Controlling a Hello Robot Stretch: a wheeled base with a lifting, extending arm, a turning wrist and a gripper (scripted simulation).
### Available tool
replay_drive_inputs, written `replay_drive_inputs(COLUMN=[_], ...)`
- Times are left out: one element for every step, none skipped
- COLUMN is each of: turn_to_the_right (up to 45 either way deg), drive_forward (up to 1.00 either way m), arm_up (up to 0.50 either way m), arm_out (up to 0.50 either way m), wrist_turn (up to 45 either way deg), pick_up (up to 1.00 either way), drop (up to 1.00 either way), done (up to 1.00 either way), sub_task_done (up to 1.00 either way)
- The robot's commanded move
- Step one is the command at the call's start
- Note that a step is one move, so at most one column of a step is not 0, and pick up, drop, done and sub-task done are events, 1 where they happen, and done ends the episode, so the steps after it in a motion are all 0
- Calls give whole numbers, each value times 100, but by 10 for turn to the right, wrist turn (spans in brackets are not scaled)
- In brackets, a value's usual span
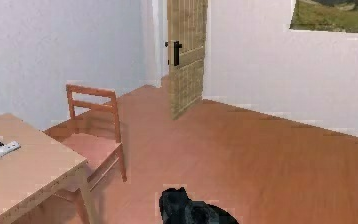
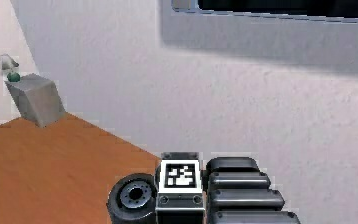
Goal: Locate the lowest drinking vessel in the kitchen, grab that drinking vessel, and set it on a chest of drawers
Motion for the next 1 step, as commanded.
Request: replay_drive_inputs(turn_to_the_right=[30], drive_forward=[0], arm_up=[0], arm_out=[0], wrist_turn=[0], pick_up=[0], drop=[0], done=[0], sub_task_done=[0])
